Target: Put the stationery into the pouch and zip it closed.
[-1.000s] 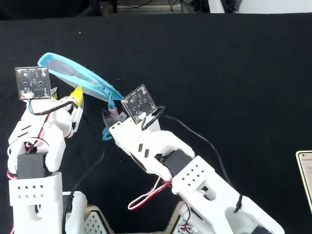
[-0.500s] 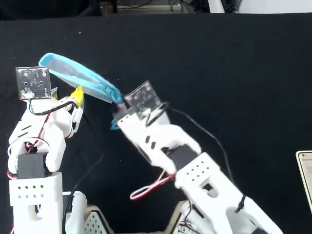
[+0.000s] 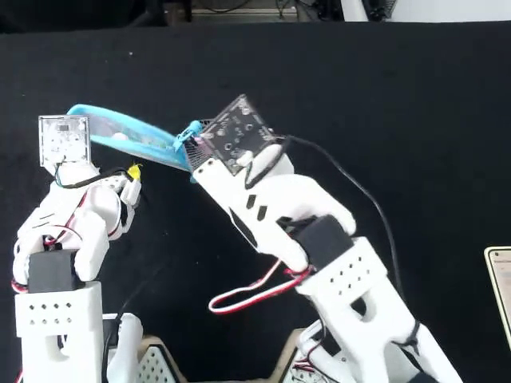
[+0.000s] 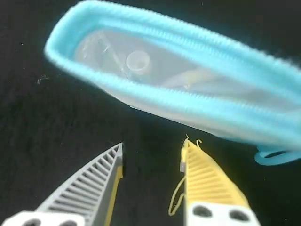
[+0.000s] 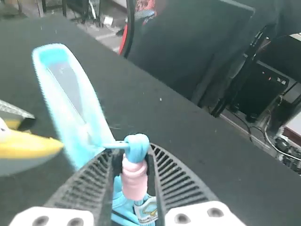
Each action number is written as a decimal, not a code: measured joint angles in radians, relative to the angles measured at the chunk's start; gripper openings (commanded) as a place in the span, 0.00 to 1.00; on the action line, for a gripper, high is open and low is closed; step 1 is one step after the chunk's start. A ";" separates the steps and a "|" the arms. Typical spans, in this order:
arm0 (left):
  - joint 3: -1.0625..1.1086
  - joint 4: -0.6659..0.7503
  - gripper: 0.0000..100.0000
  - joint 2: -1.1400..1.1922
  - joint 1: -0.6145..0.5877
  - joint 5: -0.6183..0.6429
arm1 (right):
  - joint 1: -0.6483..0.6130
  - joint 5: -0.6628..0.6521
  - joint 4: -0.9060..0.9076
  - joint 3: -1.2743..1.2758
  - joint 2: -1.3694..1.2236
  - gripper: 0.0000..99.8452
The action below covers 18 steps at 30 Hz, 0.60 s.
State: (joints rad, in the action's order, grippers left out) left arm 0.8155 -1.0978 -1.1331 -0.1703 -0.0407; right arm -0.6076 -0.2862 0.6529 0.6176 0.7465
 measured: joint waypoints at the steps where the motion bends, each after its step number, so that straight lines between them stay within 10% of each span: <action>1: 0.000 0.000 0.20 0.000 0.000 -0.009 | 0.000 -0.015 0.000 0.000 -0.025 0.01; 18: 0.002 0.166 0.20 0.000 -0.003 -0.026 | -0.170 -0.077 0.002 -0.026 -0.140 0.01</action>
State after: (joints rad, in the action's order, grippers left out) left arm 0.8170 -0.9321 -1.1331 -0.1734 -0.0667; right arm -0.7779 -0.3629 0.6544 0.5915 0.6068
